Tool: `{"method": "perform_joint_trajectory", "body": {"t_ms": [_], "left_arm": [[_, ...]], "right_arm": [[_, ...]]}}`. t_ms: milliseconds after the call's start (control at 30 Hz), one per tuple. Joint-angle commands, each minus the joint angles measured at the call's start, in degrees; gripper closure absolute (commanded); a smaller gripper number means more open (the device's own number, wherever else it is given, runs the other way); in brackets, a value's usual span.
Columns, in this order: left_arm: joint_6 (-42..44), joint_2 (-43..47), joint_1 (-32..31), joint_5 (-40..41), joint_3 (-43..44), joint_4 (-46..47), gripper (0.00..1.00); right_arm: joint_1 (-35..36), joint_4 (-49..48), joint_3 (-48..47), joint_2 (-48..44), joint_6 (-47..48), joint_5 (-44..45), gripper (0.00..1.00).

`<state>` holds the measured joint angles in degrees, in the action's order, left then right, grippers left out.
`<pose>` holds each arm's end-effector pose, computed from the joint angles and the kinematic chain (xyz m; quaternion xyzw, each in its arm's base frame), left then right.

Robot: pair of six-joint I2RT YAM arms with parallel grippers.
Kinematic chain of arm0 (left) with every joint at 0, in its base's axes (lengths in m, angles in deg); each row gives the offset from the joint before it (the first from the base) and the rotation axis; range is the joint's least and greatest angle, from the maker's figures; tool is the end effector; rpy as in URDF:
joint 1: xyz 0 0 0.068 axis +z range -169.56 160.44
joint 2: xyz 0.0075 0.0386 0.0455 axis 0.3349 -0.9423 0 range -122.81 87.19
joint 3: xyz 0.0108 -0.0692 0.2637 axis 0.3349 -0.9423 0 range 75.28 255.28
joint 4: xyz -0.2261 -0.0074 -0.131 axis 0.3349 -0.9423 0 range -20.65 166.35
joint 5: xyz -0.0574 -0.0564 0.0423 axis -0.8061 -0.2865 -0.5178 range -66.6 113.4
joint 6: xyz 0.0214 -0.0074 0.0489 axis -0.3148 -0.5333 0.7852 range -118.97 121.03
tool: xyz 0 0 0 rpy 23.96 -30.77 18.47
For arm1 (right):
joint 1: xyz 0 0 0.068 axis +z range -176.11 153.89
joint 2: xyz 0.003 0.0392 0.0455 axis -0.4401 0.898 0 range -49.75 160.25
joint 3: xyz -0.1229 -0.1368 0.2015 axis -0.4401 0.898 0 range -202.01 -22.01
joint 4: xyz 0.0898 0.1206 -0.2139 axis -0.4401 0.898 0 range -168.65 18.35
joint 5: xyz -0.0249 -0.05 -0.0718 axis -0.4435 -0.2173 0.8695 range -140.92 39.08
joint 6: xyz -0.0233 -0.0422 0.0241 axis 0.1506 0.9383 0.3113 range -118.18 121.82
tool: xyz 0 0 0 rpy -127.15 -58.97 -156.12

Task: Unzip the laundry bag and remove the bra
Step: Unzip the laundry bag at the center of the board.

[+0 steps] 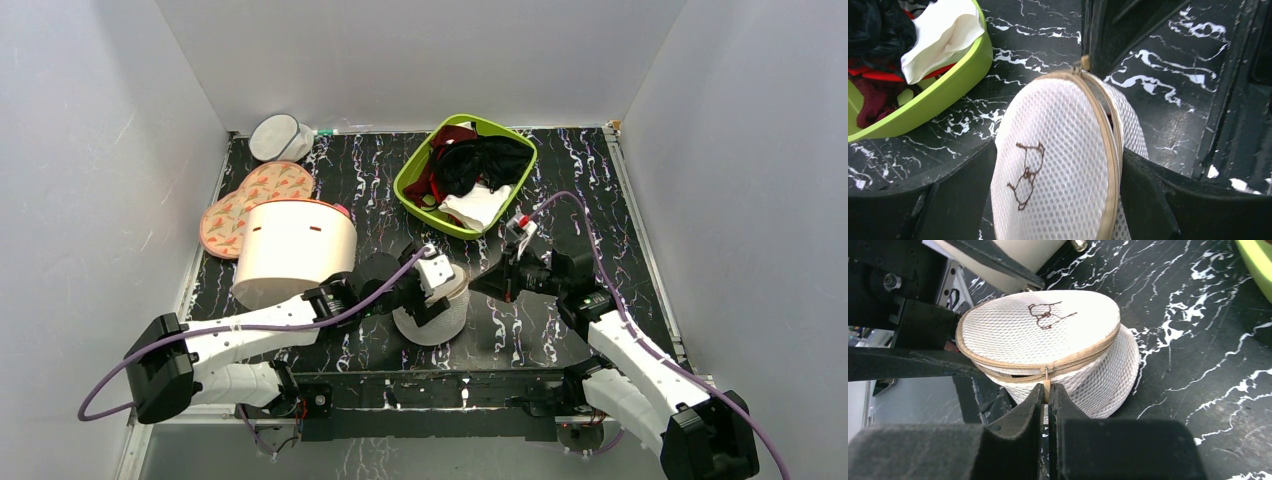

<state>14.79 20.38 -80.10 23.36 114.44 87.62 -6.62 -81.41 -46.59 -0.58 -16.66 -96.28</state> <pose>0.1307 -0.2316 0.2648 0.4836 0.6380 -0.2381 0.5499 0.1679 0.0863 0.2291 -0.2228 0.7622 0.4702 0.3851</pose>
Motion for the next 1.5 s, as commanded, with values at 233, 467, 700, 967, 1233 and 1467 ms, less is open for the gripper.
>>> {"method": "perform_joint_trajectory", "body": {"t_ms": [233, 467, 700, 967, 1233, 1467], "left_arm": [[-4.5, 2.8, 0.0, -6.8, 4.0, -1.6, 0.15], [-5.5, 2.9, 0.1, -6.1, 5.3, -3.6, 0.35], [-5.1, 3.4, 0.1, -2.1, 5.7, -4.5, 0.72], [-4.2, 4.2, 0.1, 1.0, 5.4, -4.4, 0.94], [-3.4, 5.0, 0.1, 6.3, 5.4, -5.1, 1.00], [-2.7, 5.1, 0.1, 6.7, 5.7, -6.1, 0.95]], "right_arm": [[5.5, -2.5, -5.3, -1.3, -0.8, -5.8, 1.00], [8.1, -0.4, -8.4, -1.0, -0.7, -1.1, 1.00], [8.3, 2.1, -10.0, -0.5, 0.2, -0.2, 1.00], [8.2, 4.7, -11.0, 1.3, -1.7, 2.3, 1.00], [7.2, 7.6, -8.9, 1.0, -5.5, 15.1, 1.00], [6.4, 7.2, -10.0, 1.0, -5.2, 14.5, 1.00]]}}
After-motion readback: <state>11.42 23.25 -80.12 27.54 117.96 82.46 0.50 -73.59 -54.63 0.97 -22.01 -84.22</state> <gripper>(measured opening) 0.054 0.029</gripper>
